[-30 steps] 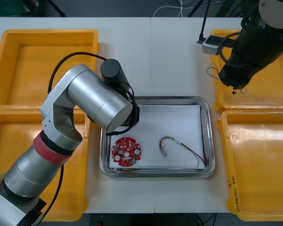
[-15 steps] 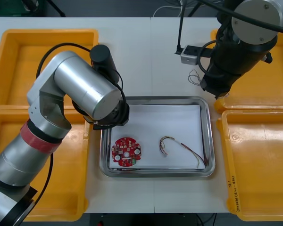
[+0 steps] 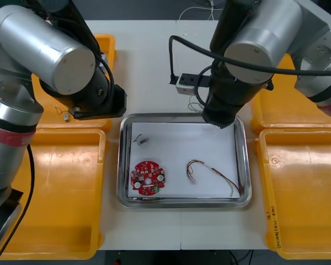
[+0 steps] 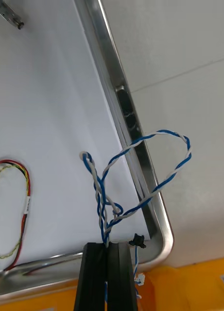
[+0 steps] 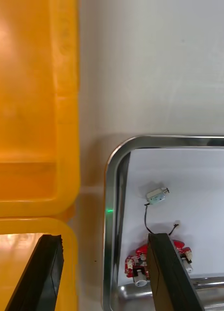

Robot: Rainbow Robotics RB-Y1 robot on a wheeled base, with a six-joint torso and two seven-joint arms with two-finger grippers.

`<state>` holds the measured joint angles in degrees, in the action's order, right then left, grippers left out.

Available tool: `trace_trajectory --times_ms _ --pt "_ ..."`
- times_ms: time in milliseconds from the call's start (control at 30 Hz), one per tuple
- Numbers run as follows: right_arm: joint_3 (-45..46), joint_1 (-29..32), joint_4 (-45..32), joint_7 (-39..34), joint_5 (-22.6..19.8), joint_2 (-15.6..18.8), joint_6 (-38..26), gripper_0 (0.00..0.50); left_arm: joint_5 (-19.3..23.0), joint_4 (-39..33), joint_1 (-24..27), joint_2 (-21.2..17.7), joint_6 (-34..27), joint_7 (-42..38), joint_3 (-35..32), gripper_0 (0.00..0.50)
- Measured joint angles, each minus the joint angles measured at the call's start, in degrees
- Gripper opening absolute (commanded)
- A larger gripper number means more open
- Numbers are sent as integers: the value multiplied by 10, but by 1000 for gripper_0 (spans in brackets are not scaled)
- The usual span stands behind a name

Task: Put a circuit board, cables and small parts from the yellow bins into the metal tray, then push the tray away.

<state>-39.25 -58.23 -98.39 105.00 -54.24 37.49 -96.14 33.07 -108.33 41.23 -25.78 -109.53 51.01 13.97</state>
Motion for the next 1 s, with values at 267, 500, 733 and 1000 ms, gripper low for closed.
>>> trace_trajectory --times_ms 267,500,733,1000 --pt "-87 0 -2 0 15 -6 50 0 54 0 1 -62 0 2 -42 500" --pt "-142 0 -2 0 39 -6 76 0 73 0 1 -103 0 11 -66 500" --pt "-164 0 4 0 45 -6 98 0 79 35 7 -118 0 77 -98 500" --pt "-167 0 30 0 58 -6 122 0 63 112 35 -118 0 138 -116 500"
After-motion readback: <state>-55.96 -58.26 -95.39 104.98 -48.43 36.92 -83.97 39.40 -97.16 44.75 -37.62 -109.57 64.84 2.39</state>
